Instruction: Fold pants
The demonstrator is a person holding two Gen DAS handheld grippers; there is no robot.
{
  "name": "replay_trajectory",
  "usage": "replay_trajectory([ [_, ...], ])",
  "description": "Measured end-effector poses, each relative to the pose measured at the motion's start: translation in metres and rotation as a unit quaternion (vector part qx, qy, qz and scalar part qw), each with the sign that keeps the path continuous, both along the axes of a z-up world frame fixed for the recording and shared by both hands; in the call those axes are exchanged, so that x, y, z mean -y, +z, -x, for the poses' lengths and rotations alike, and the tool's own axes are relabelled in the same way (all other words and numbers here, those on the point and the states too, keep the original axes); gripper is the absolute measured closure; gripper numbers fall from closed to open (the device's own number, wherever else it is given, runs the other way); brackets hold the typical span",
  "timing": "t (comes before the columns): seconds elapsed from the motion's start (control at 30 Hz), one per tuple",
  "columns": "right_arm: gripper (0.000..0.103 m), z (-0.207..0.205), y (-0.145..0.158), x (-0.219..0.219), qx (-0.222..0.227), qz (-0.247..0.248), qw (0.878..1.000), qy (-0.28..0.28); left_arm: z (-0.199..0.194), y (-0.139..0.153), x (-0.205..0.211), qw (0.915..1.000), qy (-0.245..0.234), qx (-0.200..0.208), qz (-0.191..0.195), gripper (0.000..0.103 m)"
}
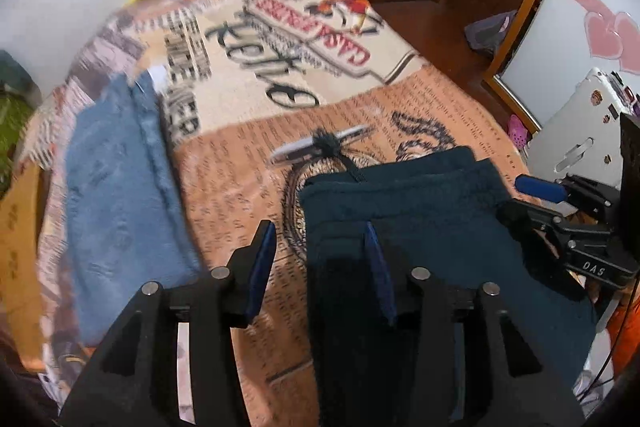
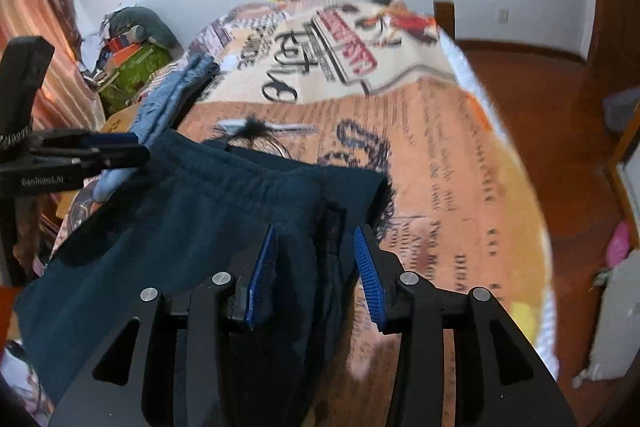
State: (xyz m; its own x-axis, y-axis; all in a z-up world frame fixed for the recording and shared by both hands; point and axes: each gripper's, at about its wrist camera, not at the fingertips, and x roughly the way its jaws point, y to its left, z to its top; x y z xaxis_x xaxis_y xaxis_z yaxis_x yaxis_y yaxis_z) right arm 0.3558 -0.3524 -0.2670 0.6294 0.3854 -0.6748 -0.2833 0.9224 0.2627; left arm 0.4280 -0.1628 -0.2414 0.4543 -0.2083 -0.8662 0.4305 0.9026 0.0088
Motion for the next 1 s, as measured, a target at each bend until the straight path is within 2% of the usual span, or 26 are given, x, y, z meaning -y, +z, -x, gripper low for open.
replay_trajectory([
  [0.1,0.065,0.023,0.025,0.001,0.029,0.004,1.0,0.007,0.024,0.026,0.0,0.9996,-0.017,0.021,0.012,0.057],
  [0.17,0.062,0.037,0.038,-0.002,0.046,0.004,0.999,0.015,0.044,0.037,0.002,0.9988,-0.036,0.019,0.026,0.057],
  [0.3,0.06,0.062,0.051,-0.014,0.059,-0.004,0.998,0.038,0.076,0.039,0.015,0.9974,-0.062,0.003,0.037,0.057],
  [0.43,0.06,0.078,0.037,-0.034,0.038,-0.002,0.997,0.064,0.099,0.018,0.025,0.9973,-0.072,-0.006,0.012,0.056],
  [0.53,0.06,0.085,0.008,-0.052,-0.007,0.019,0.996,0.084,0.107,-0.01,0.019,0.9975,-0.064,-0.018,-0.024,0.053],
  [0.57,0.06,0.089,-0.002,-0.056,-0.015,0.026,0.996,0.084,0.109,-0.019,0.014,0.9974,-0.06,-0.023,-0.034,0.048],
  [0.67,0.06,0.099,-0.012,-0.052,-0.017,0.004,0.997,0.07,0.12,-0.031,-0.008,0.9985,-0.049,-0.025,0.003,0.042],
  [0.7,0.06,0.1,-0.011,-0.052,-0.016,0.003,0.998,0.067,0.124,-0.031,-0.013,0.9988,-0.043,-0.02,0.009,0.035],
  [0.77,0.06,0.104,-0.008,-0.053,-0.013,0.01,0.998,0.065,0.127,-0.03,-0.022,0.9995,-0.028,-0.014,0.011,0.028],
  [0.9,0.06,0.112,-0.006,-0.05,-0.011,0.01,0.998,0.064,0.132,-0.031,-0.033,0.999,-0.017,-0.022,0.035,0.028],
  [1.0,0.059,0.12,-0.006,-0.043,-0.009,-0.004,0.998,0.057,0.141,-0.028,-0.035,0.9994,-0.017,-0.008,0.03,0.028],
])
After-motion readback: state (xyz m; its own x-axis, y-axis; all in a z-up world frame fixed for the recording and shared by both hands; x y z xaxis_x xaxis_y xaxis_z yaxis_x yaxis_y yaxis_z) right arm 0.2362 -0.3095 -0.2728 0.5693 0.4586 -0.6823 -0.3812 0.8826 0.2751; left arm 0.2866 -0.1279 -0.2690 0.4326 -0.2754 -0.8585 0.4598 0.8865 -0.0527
